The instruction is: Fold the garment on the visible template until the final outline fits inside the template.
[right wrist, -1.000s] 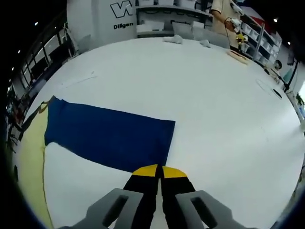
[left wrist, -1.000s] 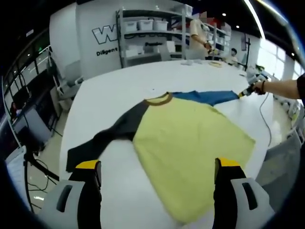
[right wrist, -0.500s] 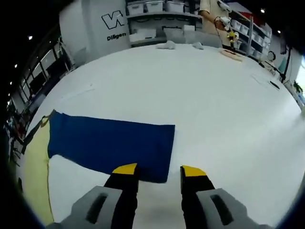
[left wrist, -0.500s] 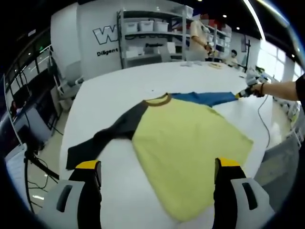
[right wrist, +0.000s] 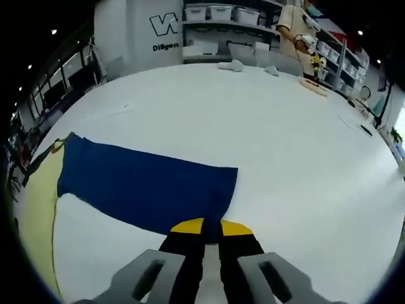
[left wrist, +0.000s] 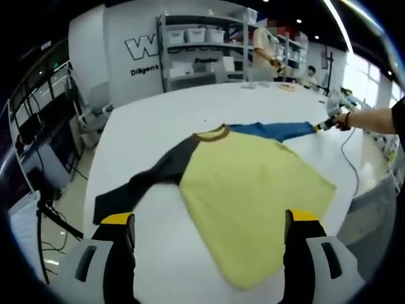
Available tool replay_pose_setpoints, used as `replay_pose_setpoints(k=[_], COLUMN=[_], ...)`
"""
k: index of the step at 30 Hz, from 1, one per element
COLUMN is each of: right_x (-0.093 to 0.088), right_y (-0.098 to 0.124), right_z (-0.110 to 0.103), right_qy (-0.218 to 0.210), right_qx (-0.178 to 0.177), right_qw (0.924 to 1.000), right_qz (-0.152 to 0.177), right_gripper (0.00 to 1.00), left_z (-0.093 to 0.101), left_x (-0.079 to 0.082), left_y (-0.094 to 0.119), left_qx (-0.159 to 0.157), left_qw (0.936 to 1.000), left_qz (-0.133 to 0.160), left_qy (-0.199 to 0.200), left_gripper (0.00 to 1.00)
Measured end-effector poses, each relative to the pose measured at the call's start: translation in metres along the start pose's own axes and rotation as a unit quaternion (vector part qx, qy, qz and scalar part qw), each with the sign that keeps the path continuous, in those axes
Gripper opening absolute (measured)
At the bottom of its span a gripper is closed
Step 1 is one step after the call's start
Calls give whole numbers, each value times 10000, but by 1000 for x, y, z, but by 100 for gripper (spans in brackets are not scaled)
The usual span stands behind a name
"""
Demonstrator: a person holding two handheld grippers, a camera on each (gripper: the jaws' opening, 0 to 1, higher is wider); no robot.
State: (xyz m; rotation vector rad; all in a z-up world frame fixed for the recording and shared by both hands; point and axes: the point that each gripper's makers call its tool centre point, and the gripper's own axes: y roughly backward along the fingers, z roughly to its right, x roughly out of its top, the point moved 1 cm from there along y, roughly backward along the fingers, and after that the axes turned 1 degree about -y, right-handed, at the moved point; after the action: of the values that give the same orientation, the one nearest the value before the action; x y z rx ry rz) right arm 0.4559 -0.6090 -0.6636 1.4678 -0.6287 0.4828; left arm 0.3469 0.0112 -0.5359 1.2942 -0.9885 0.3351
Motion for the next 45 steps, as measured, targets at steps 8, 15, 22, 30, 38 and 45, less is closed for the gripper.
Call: replay_pose_setpoints(k=[8,15,22,30,38,45], right_x=[-2,0,4,15,28,38], right_y=[-1,4,10,17,24,25], right_z=[-1,1,-1,-8,-26,-42], right_qy=[-72,-203,-277,-386,-259,-43], right_qx=[140,149,195,352,528,760], right_qw=[9998,9997,9994,9985,9980,9966], right_qz=[-82,-49,32,140,246,304], right_gripper=[0,0,0,0,0,0], left_z=[2,4,8,13,15,16], left_x=[-1,-4,-3,-2,-2,-3], left_y=[3,4,4,3,5,7], left_qx=[-23,-76,-134,-215,-265,-298], left_qw=[10000,10000,9999,9998,9996,9995], left_qz=[-8,-52,-31,-8,33,54], left_qy=[-20,9,-11,-20,-26,-24], left_gripper=[98,98,99,99,98,98])
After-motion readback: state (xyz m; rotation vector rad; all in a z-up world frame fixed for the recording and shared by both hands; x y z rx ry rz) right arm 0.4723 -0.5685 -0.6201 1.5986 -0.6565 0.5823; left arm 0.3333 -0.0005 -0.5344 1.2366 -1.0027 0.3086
